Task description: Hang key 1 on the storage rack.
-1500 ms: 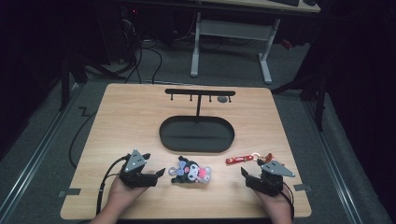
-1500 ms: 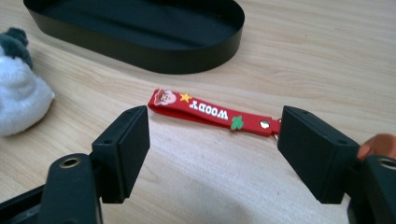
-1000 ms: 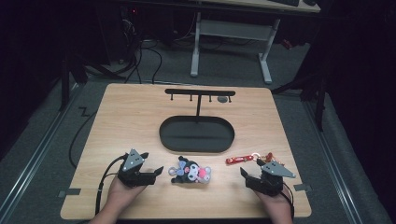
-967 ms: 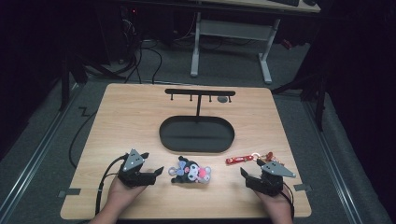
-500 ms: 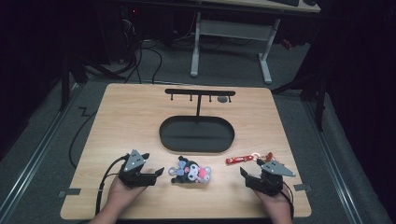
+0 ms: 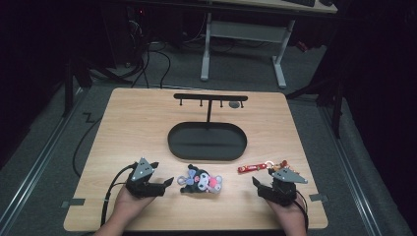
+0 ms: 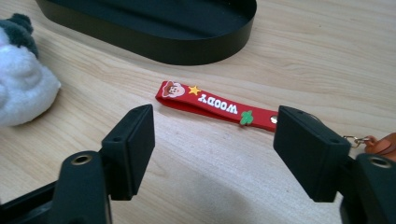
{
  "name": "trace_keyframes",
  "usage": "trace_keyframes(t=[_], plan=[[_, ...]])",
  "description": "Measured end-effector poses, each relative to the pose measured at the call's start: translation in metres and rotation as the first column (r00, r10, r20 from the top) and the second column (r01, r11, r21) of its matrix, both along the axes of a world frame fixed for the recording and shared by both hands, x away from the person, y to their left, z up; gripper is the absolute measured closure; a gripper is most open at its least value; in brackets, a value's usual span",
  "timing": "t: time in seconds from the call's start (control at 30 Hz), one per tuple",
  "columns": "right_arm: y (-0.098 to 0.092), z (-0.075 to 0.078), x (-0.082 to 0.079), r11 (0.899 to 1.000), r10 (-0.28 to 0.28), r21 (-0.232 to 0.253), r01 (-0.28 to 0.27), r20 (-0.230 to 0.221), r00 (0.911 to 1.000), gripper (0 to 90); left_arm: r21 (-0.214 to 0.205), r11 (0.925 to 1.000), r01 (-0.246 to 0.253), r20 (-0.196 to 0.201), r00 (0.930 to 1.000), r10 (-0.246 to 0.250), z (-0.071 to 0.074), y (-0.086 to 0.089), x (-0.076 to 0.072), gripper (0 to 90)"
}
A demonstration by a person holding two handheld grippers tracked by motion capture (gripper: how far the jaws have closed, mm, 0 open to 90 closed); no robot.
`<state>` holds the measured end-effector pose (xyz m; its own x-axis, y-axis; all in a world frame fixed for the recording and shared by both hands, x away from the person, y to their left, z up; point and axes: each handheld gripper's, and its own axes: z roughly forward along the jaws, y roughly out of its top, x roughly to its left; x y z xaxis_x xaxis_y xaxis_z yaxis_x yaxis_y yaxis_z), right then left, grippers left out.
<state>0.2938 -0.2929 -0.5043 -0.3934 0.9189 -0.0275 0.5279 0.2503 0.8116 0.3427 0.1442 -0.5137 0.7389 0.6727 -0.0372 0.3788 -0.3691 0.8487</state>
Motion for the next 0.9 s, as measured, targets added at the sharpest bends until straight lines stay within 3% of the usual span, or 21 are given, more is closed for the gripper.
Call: trace_keyframes(t=[0.27, 0.47, 0.6, 0.9], plan=[[0.003, 0.002, 0.002, 1.0, 0.026, 0.014, -0.025, -0.057, 0.9981, 32.7, 0.009, 0.9998, 0.019, -0.002, 0.9998, -0.019, 0.0, -0.003, -0.001, 20.5], [0.005, 0.005, 0.009, 0.999, 0.021, -0.023, -0.024, -0.107, 0.994, 37.6, 0.002, 0.9994, 0.035, -0.005, 0.9994, -0.035, 0.0, -0.003, 0.0, 20.7], [0.008, 0.009, 0.015, 0.997, 0.019, -0.067, -0.03, -0.15, 0.9885, 38.1, -0.002, 0.9986, 0.053, -0.005, 0.9986, -0.053, 0.0, -0.004, -0.001, 20.7], [0.006, 0.017, 0.016, 0.996, 0.026, -0.082, -0.045, -0.225, 0.974, 36.7, -0.008, 0.9977, 0.068, 0.003, 0.9977, -0.068, 0.002, -0.004, -0.004, 20.7]])
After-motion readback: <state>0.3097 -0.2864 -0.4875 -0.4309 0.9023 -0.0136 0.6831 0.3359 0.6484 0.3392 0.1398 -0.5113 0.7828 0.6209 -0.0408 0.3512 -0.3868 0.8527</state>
